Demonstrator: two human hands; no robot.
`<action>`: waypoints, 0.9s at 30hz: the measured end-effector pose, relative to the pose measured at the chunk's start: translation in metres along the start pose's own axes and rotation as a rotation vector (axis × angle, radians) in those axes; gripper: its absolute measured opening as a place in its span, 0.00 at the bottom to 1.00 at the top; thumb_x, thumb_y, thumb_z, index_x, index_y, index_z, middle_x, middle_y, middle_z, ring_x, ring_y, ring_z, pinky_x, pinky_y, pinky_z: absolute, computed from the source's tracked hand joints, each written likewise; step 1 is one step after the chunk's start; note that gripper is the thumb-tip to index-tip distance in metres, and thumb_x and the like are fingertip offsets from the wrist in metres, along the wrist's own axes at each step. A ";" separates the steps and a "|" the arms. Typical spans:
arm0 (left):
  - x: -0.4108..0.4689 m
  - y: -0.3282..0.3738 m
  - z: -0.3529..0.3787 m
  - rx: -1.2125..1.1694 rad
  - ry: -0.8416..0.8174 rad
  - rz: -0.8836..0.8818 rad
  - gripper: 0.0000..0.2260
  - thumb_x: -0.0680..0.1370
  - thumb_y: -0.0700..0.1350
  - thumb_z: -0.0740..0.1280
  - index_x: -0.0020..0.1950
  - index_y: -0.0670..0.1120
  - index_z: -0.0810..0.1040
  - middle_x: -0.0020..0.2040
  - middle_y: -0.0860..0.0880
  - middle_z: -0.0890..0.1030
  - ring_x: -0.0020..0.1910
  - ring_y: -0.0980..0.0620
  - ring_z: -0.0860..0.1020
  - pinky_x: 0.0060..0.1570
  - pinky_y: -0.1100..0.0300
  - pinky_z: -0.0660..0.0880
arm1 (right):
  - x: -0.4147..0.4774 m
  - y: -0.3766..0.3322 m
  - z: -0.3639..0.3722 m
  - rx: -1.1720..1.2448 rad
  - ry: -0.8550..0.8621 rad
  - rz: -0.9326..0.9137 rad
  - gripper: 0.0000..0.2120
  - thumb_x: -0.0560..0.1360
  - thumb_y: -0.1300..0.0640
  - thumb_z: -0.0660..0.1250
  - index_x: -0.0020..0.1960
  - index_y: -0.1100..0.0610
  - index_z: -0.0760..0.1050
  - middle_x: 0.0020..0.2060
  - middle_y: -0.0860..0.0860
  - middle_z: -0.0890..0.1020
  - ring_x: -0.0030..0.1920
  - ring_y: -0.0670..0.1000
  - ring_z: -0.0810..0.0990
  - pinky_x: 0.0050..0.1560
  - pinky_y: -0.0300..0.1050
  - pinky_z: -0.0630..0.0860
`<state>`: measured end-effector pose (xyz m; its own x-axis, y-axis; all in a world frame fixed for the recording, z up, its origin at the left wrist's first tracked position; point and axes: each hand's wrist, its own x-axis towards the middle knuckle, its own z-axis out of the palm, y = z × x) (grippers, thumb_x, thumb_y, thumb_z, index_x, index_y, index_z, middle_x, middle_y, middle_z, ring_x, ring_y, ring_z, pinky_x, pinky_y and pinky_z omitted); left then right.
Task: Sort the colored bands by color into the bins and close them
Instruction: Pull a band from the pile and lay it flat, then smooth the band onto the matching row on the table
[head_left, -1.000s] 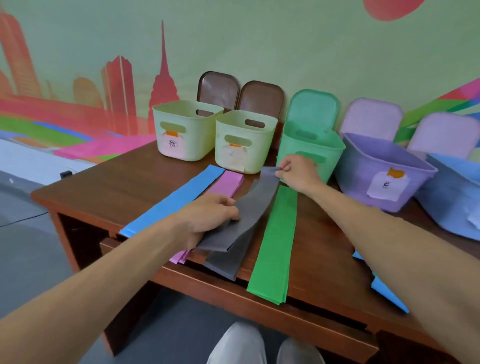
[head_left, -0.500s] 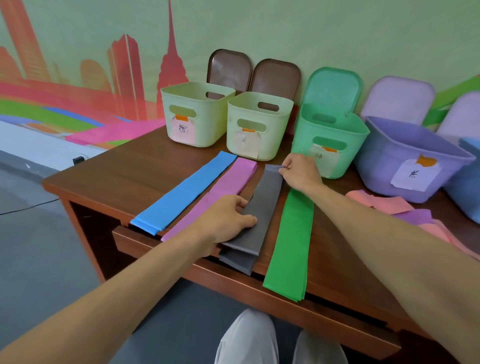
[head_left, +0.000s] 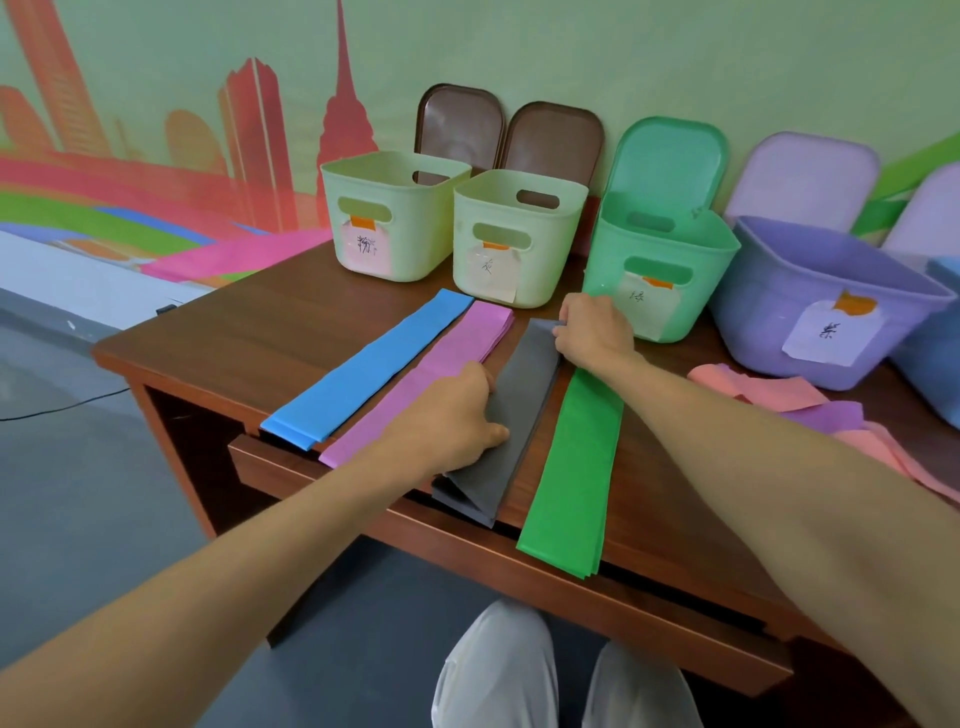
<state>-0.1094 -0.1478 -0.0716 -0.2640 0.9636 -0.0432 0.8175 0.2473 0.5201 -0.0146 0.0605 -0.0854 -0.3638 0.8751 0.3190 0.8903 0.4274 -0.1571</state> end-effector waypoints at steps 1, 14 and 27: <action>-0.001 0.001 -0.001 0.061 0.007 0.017 0.20 0.77 0.49 0.68 0.65 0.45 0.67 0.61 0.44 0.75 0.57 0.47 0.75 0.51 0.57 0.74 | -0.001 0.000 -0.001 -0.009 0.006 -0.003 0.13 0.77 0.53 0.66 0.58 0.58 0.72 0.54 0.57 0.77 0.54 0.60 0.78 0.50 0.52 0.76; -0.003 0.026 -0.021 0.562 -0.034 0.377 0.14 0.76 0.49 0.68 0.60 0.50 0.76 0.57 0.48 0.71 0.58 0.48 0.72 0.57 0.52 0.72 | -0.023 0.056 -0.047 0.209 -0.096 -0.158 0.05 0.74 0.59 0.67 0.47 0.57 0.82 0.48 0.54 0.82 0.51 0.53 0.79 0.52 0.45 0.75; 0.020 0.150 0.083 -0.131 -0.091 0.604 0.07 0.76 0.44 0.67 0.53 0.47 0.80 0.44 0.51 0.79 0.42 0.56 0.77 0.44 0.68 0.70 | -0.073 0.206 -0.120 0.484 -0.123 -0.102 0.03 0.75 0.60 0.69 0.46 0.55 0.81 0.42 0.50 0.82 0.41 0.44 0.78 0.47 0.36 0.75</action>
<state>0.0504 -0.0828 -0.0656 0.2747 0.9355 0.2220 0.7379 -0.3531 0.5751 0.2282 0.0580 -0.0290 -0.4978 0.8312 0.2476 0.6299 0.5427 -0.5555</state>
